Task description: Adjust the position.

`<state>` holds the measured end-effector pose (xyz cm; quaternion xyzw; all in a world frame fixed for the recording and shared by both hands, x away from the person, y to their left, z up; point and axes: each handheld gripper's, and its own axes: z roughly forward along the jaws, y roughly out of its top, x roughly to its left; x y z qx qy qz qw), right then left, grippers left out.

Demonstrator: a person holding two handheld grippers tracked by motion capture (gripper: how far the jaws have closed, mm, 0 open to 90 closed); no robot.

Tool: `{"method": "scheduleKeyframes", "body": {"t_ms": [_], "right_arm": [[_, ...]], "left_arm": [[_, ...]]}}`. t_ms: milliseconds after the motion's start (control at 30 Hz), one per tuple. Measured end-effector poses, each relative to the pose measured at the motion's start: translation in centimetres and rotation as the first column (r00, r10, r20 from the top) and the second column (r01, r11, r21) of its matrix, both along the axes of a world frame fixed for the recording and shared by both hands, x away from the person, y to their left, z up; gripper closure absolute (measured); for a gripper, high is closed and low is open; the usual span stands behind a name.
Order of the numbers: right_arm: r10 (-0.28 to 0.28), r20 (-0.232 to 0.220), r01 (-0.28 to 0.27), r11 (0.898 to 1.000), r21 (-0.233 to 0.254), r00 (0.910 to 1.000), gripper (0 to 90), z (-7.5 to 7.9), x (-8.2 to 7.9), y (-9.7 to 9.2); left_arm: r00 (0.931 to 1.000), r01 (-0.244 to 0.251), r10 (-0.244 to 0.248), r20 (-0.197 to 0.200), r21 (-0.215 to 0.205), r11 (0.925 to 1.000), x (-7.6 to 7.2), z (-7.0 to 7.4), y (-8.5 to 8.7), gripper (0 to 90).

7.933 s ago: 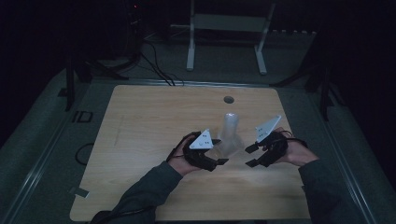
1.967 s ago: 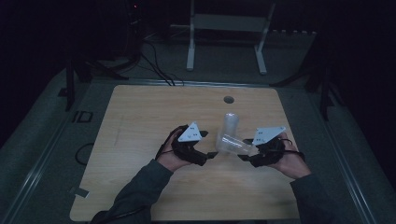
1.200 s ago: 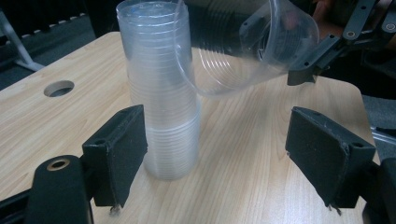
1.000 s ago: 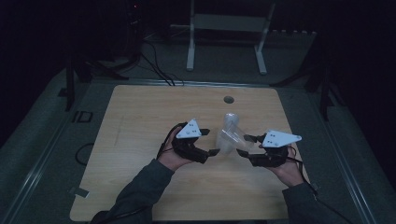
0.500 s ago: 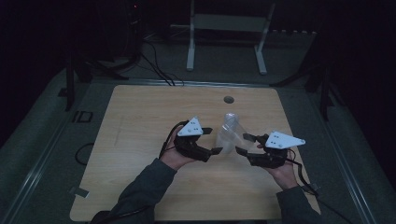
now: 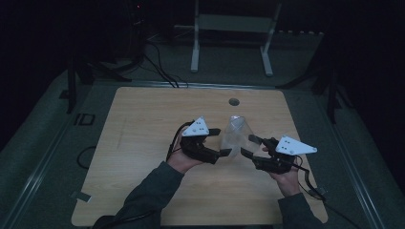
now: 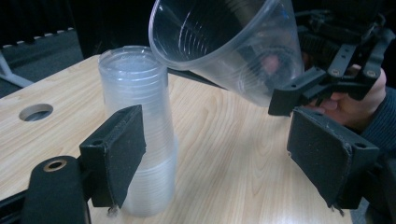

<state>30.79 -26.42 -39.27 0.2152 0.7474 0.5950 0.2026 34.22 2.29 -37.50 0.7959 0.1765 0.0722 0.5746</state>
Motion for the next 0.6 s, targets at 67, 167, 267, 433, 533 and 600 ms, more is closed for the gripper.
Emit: {"method": "scheduleKeyframes", "body": {"t_ms": [67, 167, 267, 433, 533, 600], "right_arm": [[0.000, 0.000, 0.000, 1.000, 0.009, 1.0000, 41.4, 0.0, -0.1, 0.1], [0.002, 0.003, -0.002, 1.000, 0.023, 1.0000, 41.4, -0.1, -0.2, 0.1], [0.012, 0.005, -0.013, 1.000, 0.029, 0.9999, 41.4, -0.2, -0.2, 0.3], [0.020, 0.010, -0.020, 0.999, 0.026, 0.9997, 41.4, -0.4, -0.2, 0.6], [0.019, 0.010, -0.019, 0.999, 0.029, 0.9998, 41.4, -0.5, -0.1, 0.7], [0.016, 0.012, -0.016, 0.999, 0.032, 0.9998, 41.4, -0.4, -0.1, 0.6]], "left_arm": [[1.0000, 0.005, -0.005, 0.000, -0.006, 1.0000, 0.0, 0.1, -0.2, 18.9], [0.9998, 0.010, -0.011, -0.014, -0.030, 0.9995, 0.2, 0.3, -0.4, 18.5], [0.9993, 0.019, -0.021, -0.031, -0.062, 0.9979, 0.4, 0.4, -0.6, 18.3], [0.9986, 0.022, -0.026, -0.047, -0.080, 0.9966, 0.8, 0.5, -0.9, 17.8], [0.9974, 0.028, -0.035, -0.062, -0.103, 0.9943, 1.0, 0.5, -1.1, 17.6], [0.9964, 0.035, -0.043, -0.073, -0.120, 0.9921, 1.1, 0.4, -1.3, 17.3]]}}
